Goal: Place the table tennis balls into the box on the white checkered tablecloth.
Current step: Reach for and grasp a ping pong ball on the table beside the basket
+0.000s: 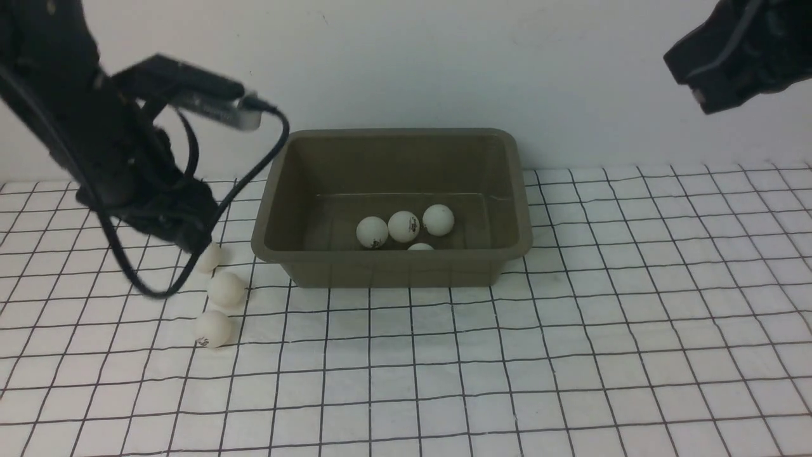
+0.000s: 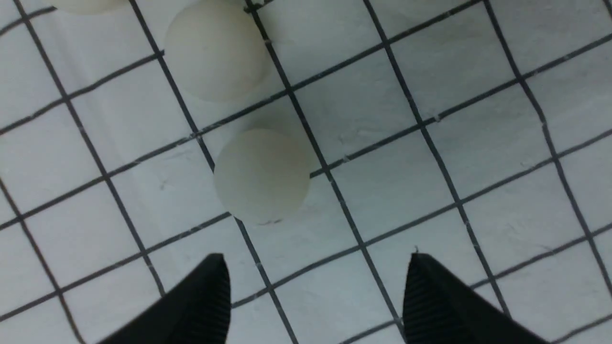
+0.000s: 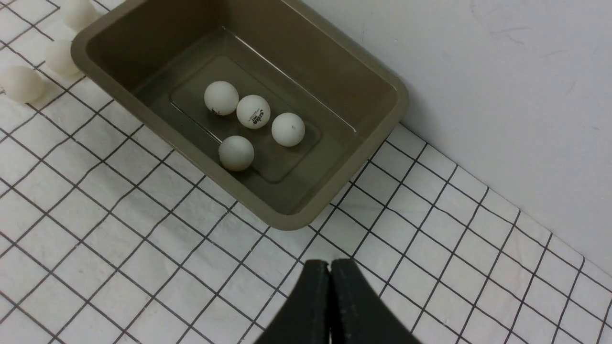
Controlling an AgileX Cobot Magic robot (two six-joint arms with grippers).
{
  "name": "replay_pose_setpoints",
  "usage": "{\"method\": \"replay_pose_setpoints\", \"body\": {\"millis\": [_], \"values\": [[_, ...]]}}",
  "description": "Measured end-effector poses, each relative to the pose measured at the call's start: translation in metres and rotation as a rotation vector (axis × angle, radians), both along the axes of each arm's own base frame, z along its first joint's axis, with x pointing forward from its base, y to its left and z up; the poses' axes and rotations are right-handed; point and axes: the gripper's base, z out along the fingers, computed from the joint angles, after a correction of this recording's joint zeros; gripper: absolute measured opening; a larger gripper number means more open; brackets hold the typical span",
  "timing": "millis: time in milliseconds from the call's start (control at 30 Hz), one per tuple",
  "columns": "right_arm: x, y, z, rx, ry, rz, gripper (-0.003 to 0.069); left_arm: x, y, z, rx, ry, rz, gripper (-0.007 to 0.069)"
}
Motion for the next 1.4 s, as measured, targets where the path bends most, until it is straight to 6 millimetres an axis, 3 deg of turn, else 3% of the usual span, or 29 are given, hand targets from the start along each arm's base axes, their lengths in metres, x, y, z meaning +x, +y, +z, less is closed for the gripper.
{"method": "replay_pose_setpoints", "body": {"millis": [267, 800, 900, 1000, 1200, 1400], "values": [[0.0, 0.0, 0.0, 0.001, 0.002, 0.001, -0.0016, 0.018, -0.001, -0.032, 0.001, -0.017, 0.019, 0.0436], [0.0, 0.0, 0.0, -0.001, 0.001, 0.003, -0.0016, 0.029, -0.001, -0.064, 0.02, 0.016, 0.02, 0.0435], [0.0, 0.0, 0.0, -0.001, 0.001, 0.003, -0.0016, 0.029, -0.001, -0.068, 0.017, 0.027, 0.035, 0.0401], [0.0, 0.0, 0.0, -0.001, 0.001, 0.003, -0.0016, 0.029, -0.001, -0.069, 0.016, 0.031, 0.054, 0.0352], [0.0, 0.0, 0.0, 0.0, 0.001, 0.003, -0.0016, 0.024, 0.001, -0.065, 0.036, 0.068, 0.046, 0.0352], [0.0, 0.0, 0.0, 0.001, -0.002, 0.003, -0.0018, 0.011, 0.001, -0.035, 0.032, 0.072, 0.036, 0.0352]]}}
